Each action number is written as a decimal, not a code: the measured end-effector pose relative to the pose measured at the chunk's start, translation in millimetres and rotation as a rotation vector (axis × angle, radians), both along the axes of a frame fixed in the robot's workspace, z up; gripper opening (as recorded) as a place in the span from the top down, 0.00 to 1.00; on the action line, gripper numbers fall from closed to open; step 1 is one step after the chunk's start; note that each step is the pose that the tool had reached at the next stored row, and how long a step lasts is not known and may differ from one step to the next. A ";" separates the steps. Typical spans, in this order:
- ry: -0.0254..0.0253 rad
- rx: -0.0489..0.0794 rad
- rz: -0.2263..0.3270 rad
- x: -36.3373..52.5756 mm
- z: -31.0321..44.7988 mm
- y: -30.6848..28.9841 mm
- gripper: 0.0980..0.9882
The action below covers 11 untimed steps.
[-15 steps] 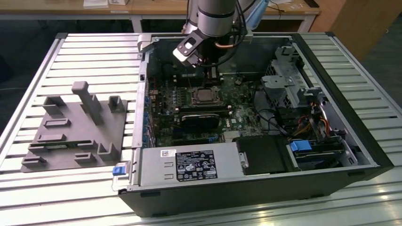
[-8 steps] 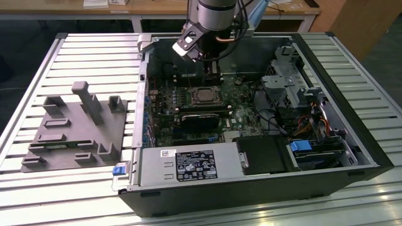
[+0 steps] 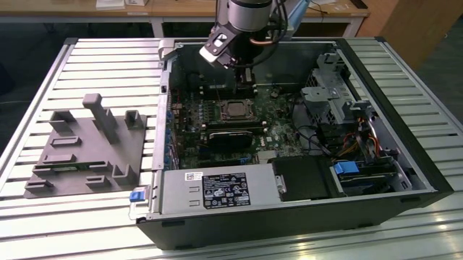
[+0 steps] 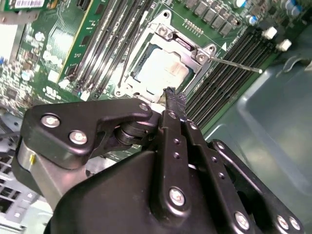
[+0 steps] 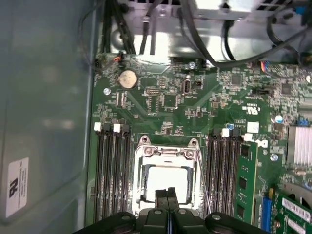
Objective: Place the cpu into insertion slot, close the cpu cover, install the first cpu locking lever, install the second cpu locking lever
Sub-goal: 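Install the first cpu locking lever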
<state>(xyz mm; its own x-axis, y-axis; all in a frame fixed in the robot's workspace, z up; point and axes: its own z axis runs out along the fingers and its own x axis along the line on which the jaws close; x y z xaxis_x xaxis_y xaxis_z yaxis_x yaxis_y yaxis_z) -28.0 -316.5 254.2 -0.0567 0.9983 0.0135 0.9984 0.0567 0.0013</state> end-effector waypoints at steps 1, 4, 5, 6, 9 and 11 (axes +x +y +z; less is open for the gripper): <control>0.0001 0.000 0.018 0.0 0.1 0.0 0.98; 0.0002 0.000 0.073 0.0 0.1 0.0 0.98; 0.0002 0.000 0.091 0.0 0.1 0.0 0.98; 0.0002 0.000 0.108 0.0 0.1 0.0 0.98; 0.0002 0.000 0.157 -0.1 0.1 0.0 0.98; 0.0002 0.000 0.188 -0.1 0.1 0.0 0.98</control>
<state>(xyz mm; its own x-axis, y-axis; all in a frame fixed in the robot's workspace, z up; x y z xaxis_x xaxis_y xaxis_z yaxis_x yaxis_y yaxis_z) -28.1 -316.5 254.3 -0.2425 0.9701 0.0133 0.9702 0.2425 0.0011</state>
